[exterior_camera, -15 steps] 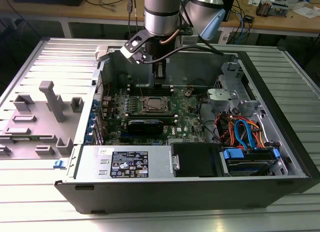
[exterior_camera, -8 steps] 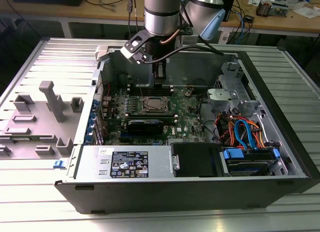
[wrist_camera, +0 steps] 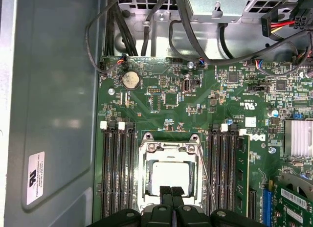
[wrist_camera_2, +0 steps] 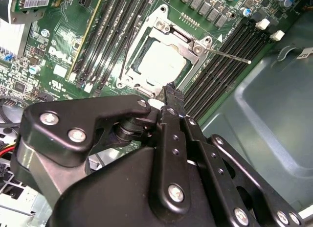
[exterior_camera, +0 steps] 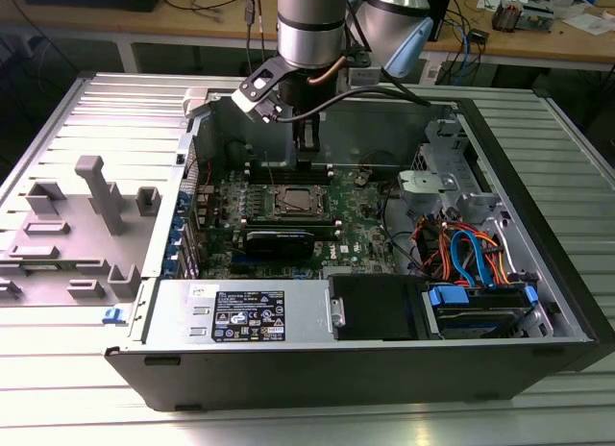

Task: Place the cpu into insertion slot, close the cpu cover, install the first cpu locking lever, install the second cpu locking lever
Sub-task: 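Install the first cpu locking lever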

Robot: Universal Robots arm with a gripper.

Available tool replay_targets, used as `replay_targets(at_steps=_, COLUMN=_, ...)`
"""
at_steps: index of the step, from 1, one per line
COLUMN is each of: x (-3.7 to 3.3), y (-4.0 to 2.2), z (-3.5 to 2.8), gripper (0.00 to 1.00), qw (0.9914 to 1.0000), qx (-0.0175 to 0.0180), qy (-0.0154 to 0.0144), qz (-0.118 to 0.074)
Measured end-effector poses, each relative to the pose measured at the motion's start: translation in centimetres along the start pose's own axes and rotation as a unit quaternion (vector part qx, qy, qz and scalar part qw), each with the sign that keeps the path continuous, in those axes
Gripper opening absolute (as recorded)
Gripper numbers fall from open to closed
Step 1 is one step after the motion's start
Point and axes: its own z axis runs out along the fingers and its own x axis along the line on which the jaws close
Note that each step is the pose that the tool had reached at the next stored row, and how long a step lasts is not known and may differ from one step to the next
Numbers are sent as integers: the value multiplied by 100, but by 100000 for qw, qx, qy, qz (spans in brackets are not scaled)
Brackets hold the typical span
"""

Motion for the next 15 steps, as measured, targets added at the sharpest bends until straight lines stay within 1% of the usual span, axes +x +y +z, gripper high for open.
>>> replay_targets(at_steps=15, x=2, y=1, z=0, gripper=11, qw=99999, qx=-4, qy=5, qz=-422)
